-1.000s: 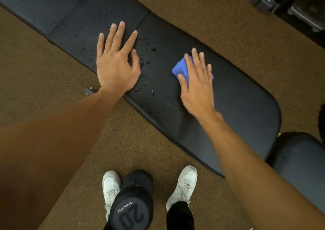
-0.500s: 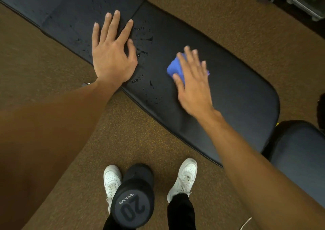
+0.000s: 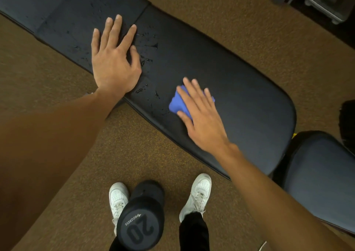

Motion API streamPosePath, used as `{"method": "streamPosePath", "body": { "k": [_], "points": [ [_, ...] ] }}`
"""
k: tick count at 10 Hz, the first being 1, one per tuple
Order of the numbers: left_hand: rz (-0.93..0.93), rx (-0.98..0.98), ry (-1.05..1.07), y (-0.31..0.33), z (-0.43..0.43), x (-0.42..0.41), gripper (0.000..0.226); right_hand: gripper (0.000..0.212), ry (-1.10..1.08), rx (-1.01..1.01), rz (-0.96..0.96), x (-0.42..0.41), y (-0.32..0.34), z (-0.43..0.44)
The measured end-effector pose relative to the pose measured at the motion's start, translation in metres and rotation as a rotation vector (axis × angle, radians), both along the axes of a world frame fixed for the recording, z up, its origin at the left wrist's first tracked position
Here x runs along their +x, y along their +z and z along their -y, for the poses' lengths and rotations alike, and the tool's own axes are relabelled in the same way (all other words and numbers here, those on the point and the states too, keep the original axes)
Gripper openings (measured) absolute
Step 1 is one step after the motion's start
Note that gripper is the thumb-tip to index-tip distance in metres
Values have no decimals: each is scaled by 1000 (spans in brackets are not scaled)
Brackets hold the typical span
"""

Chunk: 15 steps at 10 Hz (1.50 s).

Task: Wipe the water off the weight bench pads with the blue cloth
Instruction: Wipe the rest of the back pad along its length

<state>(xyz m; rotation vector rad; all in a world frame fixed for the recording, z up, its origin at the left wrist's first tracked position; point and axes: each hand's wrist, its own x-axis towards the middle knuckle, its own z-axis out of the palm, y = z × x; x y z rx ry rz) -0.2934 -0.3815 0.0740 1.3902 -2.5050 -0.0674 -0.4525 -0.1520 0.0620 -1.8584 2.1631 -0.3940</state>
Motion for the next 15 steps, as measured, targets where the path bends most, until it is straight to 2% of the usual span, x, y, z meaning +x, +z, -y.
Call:
{"method": "streamPosePath", "body": {
  "k": [1,2,3,4,5,6,7,8,9,11,13,15],
  "points": [
    [-5,-12,-2,-1,0,0,53,59,-109,4,-12,-23,-5,-17],
    [-4,-18,-2,-1,1,0,53,58,-372,-10,24,-28,-7,14],
    [-7,-19,-4,-2,0,1,53,59,-311,-29,30,-1,-2,42],
    [-9,-17,-10,0,0,0,53,59,8,-9,-26,20,-1,15],
    [-4,-20,-6,-1,0,1,54,59,50,8,-47,3,-3,-22],
    [12,-12,-15,-1,1,0,55,58,-185,17,-30,-10,-6,-7],
    [31,-1,-18,-1,1,2,56,58,-256,7,-1,15,-3,25],
    [48,11,-39,1,2,2,57,59,-24,5,-29,39,-1,11],
    [53,8,-44,2,1,4,57,59,96,24,-49,29,-1,-25],
    [40,-8,-24,1,0,6,57,56,-247,9,26,41,-1,11],
    [45,5,-39,2,1,6,57,58,9,7,-10,61,-4,-27],
    [45,-1,-25,0,1,5,57,56,-292,-6,47,41,-5,8]
  ]
}}
